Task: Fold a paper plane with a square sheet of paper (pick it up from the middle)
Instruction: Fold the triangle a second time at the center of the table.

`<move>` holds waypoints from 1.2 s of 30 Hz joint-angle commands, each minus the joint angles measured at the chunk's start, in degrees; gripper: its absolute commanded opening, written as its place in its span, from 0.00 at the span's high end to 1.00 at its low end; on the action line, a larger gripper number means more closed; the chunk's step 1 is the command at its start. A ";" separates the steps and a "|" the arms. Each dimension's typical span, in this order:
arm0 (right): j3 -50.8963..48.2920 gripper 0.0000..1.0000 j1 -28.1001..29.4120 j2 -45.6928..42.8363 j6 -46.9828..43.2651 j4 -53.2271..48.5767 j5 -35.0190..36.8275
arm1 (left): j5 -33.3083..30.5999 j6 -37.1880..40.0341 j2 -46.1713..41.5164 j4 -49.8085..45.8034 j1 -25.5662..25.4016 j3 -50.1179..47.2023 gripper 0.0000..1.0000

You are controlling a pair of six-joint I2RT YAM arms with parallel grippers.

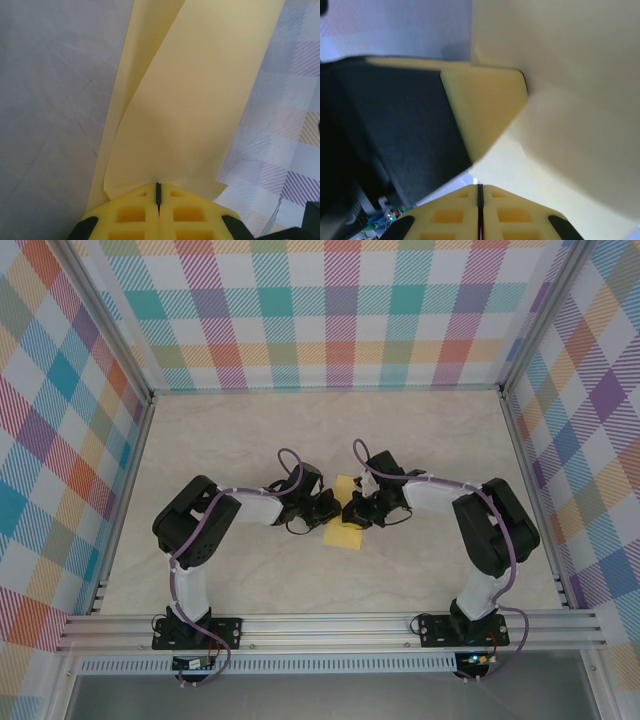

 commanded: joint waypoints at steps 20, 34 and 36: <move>-13.41 0.89 0.19 -4.93 -3.20 0.32 1.15 | -4.77 -1.35 2.21 -3.99 0.03 -3.46 1.00; -17.37 0.80 -4.41 -16.52 -1.92 -1.81 2.96 | -2.64 -1.02 0.00 -3.14 -0.06 -3.57 1.00; -15.72 0.74 -5.91 -17.87 -1.42 -3.17 5.05 | -2.52 -0.93 -1.01 -3.62 -0.15 -3.44 1.00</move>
